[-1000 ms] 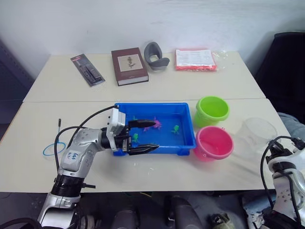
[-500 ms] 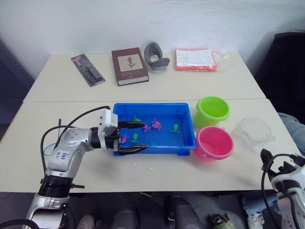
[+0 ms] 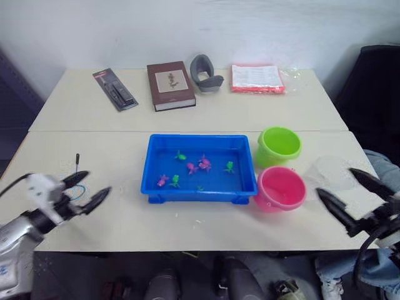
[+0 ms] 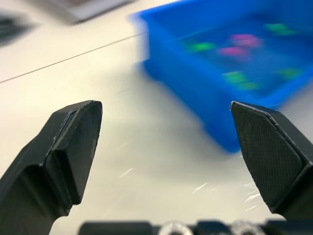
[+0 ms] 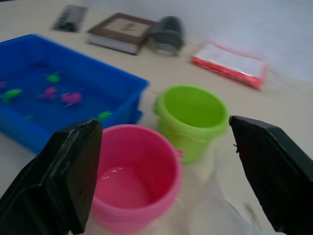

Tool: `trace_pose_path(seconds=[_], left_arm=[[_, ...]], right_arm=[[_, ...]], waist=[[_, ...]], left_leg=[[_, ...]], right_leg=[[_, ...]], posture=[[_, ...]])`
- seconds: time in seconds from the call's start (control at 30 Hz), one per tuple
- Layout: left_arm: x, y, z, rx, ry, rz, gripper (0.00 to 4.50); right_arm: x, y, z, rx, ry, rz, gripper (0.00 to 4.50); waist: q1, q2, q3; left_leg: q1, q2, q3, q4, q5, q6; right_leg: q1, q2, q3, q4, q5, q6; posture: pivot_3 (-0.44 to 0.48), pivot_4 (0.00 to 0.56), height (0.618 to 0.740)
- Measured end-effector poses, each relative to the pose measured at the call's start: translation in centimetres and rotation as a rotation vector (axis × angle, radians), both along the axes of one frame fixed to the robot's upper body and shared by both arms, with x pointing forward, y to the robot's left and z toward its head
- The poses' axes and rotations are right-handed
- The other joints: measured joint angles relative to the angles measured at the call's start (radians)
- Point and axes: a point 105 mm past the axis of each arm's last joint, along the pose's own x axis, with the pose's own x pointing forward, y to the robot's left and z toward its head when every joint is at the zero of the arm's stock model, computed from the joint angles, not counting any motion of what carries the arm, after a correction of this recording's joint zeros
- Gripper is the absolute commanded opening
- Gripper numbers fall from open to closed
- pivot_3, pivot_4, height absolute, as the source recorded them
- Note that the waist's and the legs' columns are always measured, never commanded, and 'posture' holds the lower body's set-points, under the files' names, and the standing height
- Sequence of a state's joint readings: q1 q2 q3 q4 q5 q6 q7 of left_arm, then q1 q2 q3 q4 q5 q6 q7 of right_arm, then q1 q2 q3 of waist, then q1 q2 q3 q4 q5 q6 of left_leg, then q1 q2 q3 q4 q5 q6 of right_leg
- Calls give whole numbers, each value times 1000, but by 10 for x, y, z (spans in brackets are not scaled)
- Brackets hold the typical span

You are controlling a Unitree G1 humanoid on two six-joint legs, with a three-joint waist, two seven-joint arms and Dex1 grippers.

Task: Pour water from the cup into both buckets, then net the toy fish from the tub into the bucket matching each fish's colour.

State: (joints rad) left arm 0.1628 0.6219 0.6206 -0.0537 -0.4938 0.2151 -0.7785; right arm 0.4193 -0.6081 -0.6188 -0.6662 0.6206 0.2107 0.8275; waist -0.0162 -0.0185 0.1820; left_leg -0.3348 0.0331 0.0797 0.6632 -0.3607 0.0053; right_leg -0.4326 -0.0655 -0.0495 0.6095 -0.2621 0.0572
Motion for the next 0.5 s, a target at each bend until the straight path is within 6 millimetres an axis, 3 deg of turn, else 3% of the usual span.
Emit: trace_pose_path(seconds=[0.13,0.27,0.4,0.5], left_arm=[[-21,45,-13,-50,39,247,4500],[-60,84,-42,-100,134,549,4500],[-80,86,-64,-126,208,640,4500],[-78,86,-66,-137,222,672,4500]], right_arm=[[-1,32,-1,-54,-60,197,4411],[-10,56,-3,-30,-57,327,4411],[-15,70,-1,-15,-68,391,4411],[-17,71,-3,-10,-55,396,4411]], waist=[[16,0,0],[16,-2,0],[20,-5,-2],[30,-7,-3]], left_leg=[[0,-2,0,0,-1,2],[0,-2,0,0,-4,3],[0,-3,0,1,-8,0],[0,-3,0,1,-8,-1]], right_leg=[[0,-4,-2,0,0,0],[0,-8,-2,-2,0,0],[2,-10,-3,-4,-1,-1],[2,-10,-4,-4,-1,-2]], posture=[[0,150,740],[0,150,740],[0,150,740],[0,150,740]])
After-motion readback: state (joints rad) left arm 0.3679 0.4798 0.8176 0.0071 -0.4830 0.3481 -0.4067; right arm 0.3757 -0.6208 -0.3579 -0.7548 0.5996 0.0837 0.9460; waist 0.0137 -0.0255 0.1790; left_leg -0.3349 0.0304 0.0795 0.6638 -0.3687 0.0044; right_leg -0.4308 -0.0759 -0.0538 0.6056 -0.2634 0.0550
